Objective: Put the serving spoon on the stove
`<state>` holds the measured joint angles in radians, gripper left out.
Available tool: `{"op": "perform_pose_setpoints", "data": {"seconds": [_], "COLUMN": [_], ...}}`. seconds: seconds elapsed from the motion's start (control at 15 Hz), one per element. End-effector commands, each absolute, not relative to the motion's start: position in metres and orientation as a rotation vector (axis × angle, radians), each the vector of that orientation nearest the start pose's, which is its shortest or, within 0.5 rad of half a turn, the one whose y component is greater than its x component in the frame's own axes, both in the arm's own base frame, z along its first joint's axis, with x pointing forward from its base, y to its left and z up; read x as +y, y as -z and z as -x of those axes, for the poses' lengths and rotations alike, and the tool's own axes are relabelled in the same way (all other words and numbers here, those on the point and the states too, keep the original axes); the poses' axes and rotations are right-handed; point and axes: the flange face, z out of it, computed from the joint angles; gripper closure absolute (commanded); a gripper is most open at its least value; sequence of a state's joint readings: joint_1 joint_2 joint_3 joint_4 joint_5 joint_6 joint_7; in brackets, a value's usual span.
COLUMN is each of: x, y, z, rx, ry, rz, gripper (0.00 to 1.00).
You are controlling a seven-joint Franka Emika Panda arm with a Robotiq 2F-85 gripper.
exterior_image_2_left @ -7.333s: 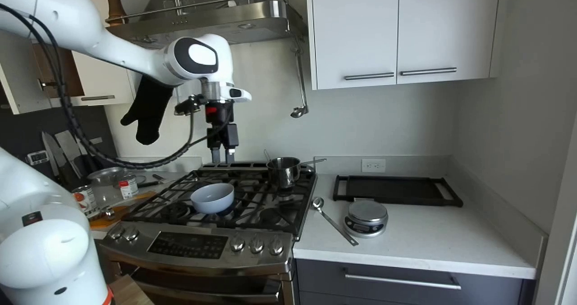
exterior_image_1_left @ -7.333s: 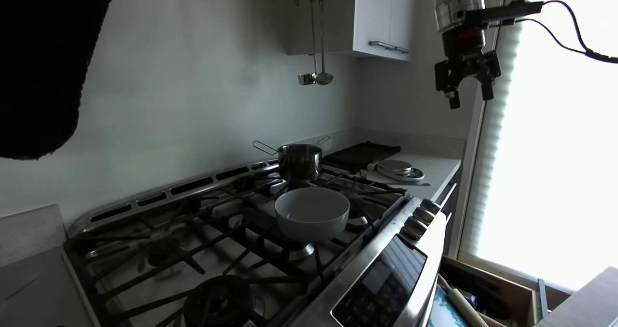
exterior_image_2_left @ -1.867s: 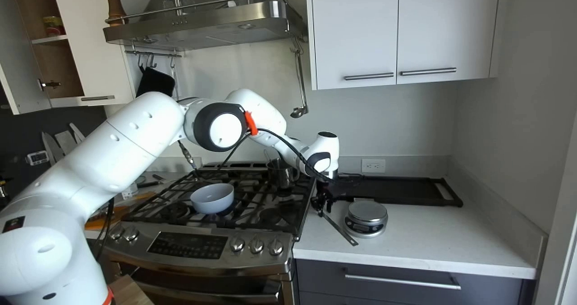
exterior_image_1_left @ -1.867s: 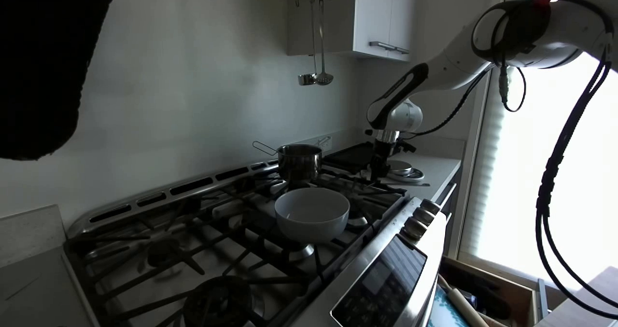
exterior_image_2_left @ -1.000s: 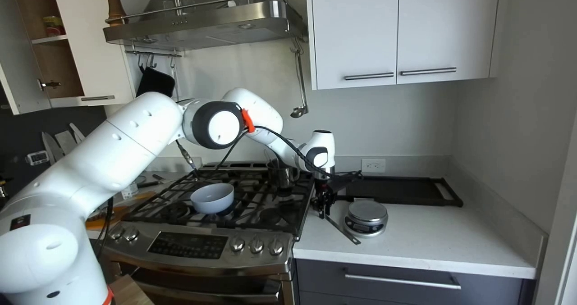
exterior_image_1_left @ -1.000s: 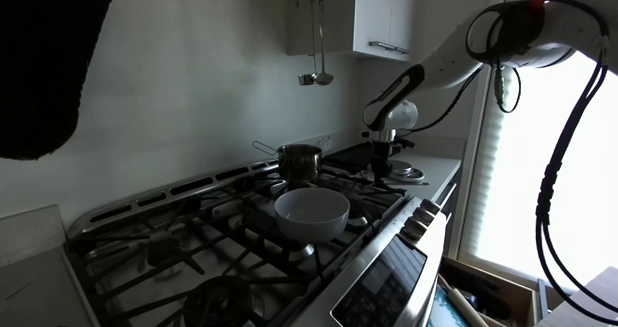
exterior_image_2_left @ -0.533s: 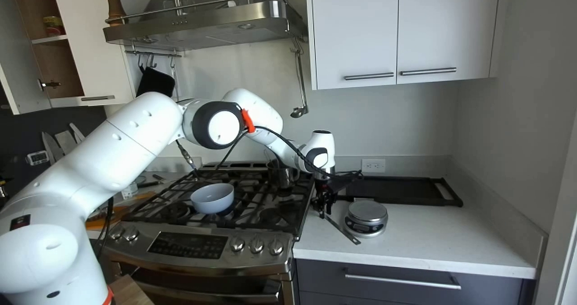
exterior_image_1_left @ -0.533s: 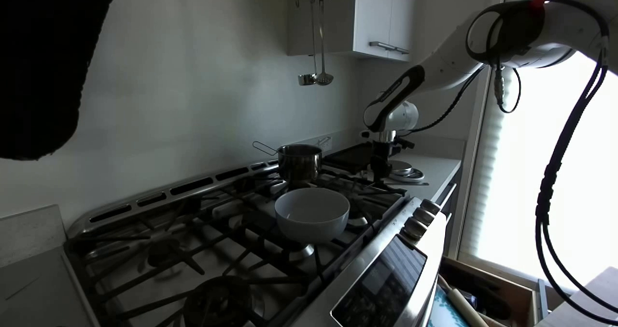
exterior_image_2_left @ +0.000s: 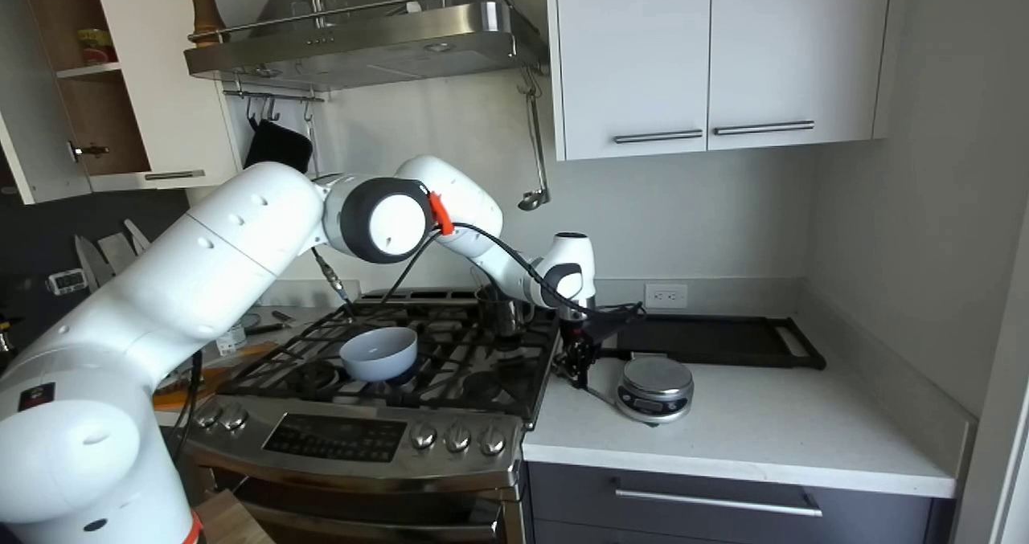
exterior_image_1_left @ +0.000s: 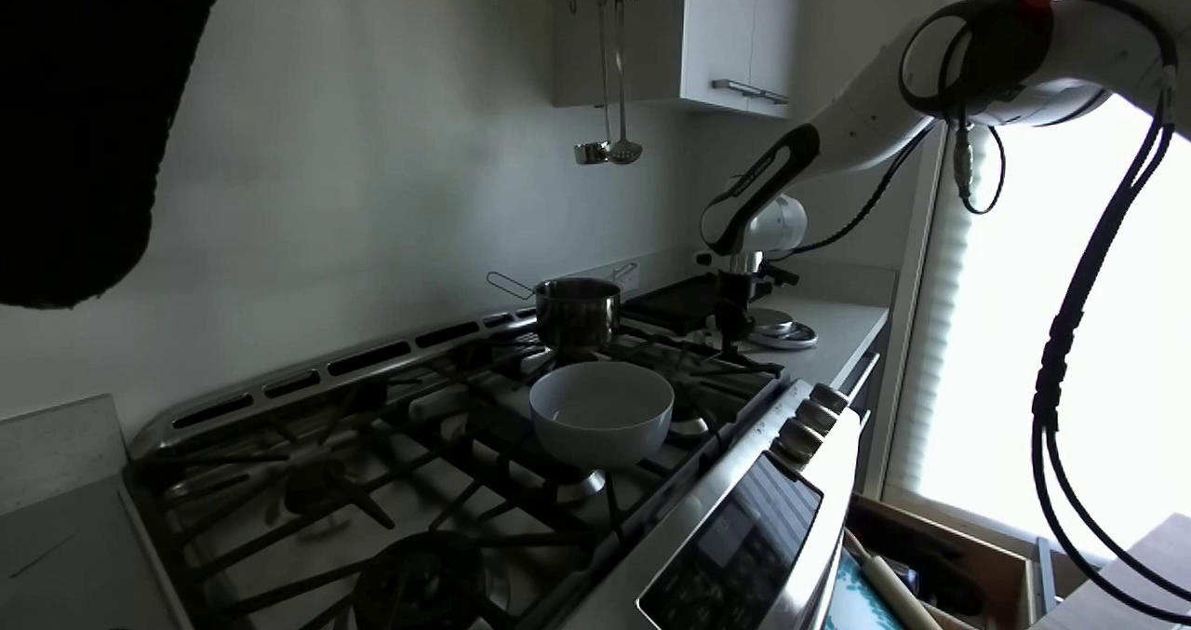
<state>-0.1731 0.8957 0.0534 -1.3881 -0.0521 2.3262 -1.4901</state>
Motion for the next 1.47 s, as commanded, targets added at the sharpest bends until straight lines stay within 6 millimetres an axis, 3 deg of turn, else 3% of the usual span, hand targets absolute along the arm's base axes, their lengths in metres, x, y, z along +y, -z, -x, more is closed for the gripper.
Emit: {"op": "perform_pose_setpoints", "data": {"seconds": [0.0, 0.8, 1.07, 1.4], "x": [-0.098, -0.098, -0.088, -0.075], "y": [-0.166, -0.185, -0.213, -0.262], "z": [-0.726, -0.716, -0.715, -0.707], "rx": [-2.047, -1.503, -1.487, -1.617], "ry": [0.046, -0.058, -0.005, 0.004], "rz": [2.466, 2.772, 2.769, 2.693], "gripper": [0.95, 0.95, 0.95, 0.95]}}
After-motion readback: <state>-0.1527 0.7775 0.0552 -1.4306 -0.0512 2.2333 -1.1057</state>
